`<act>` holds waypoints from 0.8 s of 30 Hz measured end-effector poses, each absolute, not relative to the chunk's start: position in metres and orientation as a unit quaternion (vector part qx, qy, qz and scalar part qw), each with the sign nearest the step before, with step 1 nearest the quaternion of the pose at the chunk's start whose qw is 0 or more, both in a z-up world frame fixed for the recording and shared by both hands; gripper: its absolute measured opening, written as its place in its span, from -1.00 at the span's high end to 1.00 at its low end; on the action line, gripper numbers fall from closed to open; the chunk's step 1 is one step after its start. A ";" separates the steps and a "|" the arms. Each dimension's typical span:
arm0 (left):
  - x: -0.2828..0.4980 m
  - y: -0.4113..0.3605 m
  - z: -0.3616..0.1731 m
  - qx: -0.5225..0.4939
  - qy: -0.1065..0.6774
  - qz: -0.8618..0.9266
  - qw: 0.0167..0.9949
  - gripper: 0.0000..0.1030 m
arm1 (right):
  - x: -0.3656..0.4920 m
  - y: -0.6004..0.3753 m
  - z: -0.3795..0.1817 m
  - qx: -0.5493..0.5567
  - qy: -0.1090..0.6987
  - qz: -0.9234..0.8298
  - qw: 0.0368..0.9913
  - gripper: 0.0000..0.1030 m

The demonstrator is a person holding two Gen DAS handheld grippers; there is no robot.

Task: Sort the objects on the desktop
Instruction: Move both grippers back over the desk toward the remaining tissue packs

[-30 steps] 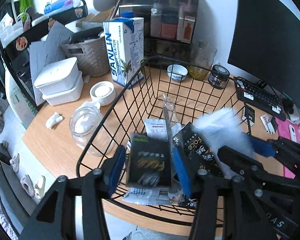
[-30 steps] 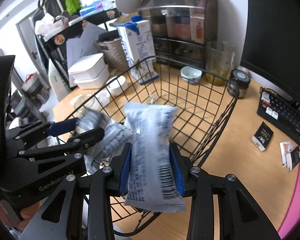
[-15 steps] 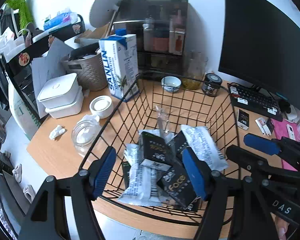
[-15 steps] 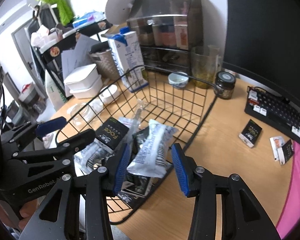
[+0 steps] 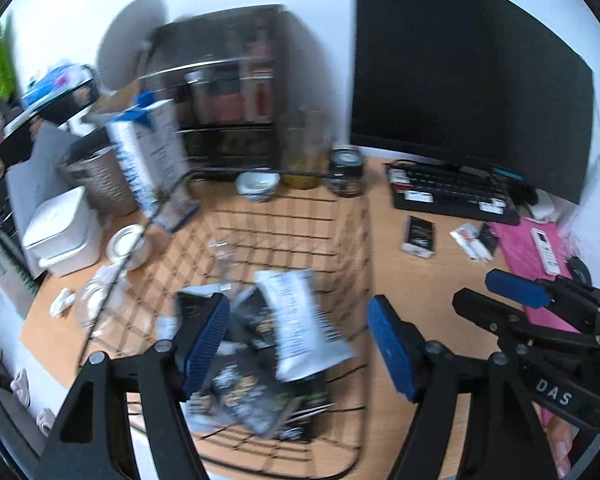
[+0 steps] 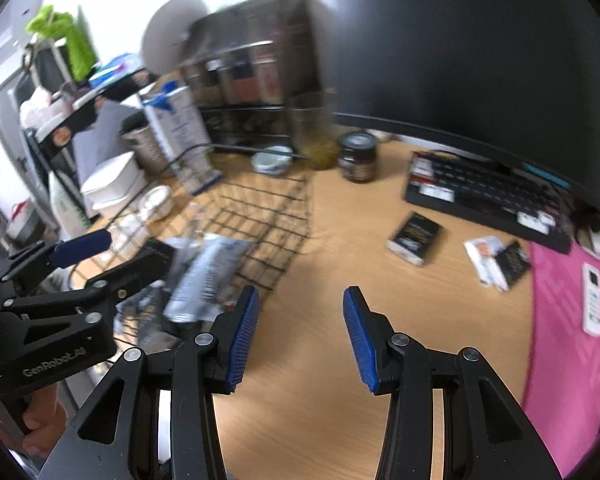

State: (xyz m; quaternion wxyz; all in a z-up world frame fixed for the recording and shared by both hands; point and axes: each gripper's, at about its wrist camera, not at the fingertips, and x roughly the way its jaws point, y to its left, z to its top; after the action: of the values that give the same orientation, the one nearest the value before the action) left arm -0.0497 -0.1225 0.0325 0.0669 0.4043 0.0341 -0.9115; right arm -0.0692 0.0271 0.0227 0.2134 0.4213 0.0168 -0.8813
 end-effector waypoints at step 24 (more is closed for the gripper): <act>-0.204 0.012 -0.064 0.498 -0.028 -0.867 0.005 -0.47 | -0.197 0.202 -0.075 0.509 -0.095 -0.853 0.065 0.14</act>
State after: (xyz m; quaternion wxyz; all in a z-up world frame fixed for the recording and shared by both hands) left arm -0.2042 0.0116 -0.0641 0.0045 0.4978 -0.0275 -0.8668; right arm -0.1970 0.2022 -0.0749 0.0655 0.5085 -0.0954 -0.8533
